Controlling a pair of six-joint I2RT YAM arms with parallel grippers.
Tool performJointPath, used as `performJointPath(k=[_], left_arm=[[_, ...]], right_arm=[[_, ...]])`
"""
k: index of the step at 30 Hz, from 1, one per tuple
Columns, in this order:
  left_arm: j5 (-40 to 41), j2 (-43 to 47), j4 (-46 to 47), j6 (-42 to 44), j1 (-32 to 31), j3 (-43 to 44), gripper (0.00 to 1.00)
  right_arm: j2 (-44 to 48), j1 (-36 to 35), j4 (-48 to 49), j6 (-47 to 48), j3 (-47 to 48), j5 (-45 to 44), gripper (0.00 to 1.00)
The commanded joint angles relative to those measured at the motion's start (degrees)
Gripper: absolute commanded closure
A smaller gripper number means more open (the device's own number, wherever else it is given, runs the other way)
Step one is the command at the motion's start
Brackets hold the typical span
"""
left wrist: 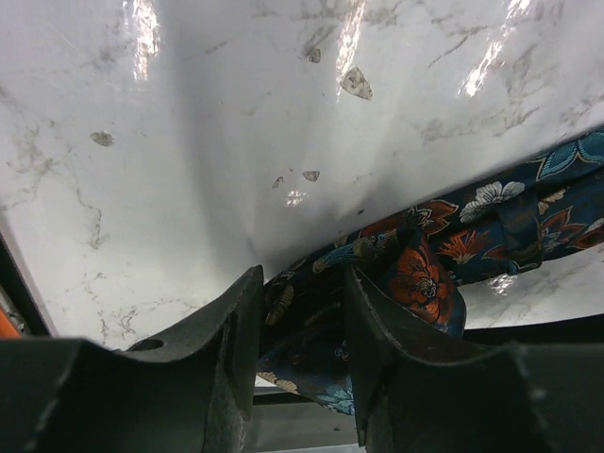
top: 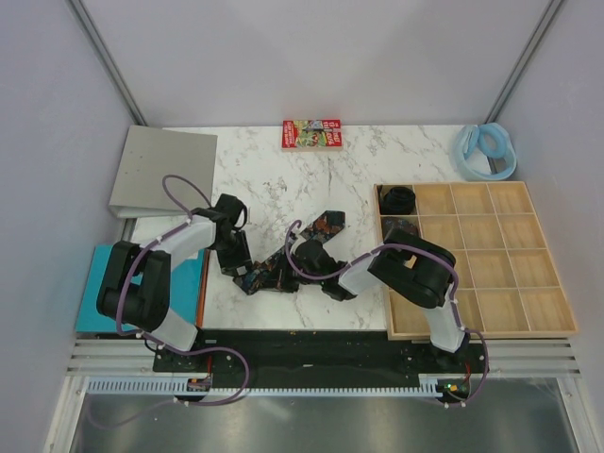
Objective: Roll the ties
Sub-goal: Roll the tie at the center of the board.
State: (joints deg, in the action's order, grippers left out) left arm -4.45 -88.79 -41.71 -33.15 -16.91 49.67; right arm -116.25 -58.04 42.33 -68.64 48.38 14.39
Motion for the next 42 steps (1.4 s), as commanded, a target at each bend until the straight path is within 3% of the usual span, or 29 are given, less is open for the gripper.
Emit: performJointPath(k=[1,10,16,24,29,42], left_arm=[[4.3,1.8,-2.6,0.0,-3.1,3.0,0.53],[7.6,2.2,-4.5,-0.4,-6.5,4.5,0.44],[10.8,1.4,-5.5,0.0,-9.4,6.4,0.28],[13.7,0.7,-7.3,-1.7,-11.0,7.8,0.27],[14.8,1.0,-7.9,-1.9,-11.2,7.6,0.26],[19.7,5.5,-14.1,-0.8,-10.9,14.7,0.06]], right_arm=[[-0.4,-1.1,5.3,-2.1,1.3,-2.8,0.88],[0.3,-1.8,2.1,-3.0,3.0,-7.4,0.86],[1.1,-3.0,5.6,-4.2,2.6,-8.8,0.83],[3.3,-3.2,3.5,-4.1,2.1,-10.7,0.74],[0.8,-3.4,4.4,-4.7,3.7,-7.2,0.73],[16.1,-3.9,-15.3,4.6,-0.3,-6.6,0.72]])
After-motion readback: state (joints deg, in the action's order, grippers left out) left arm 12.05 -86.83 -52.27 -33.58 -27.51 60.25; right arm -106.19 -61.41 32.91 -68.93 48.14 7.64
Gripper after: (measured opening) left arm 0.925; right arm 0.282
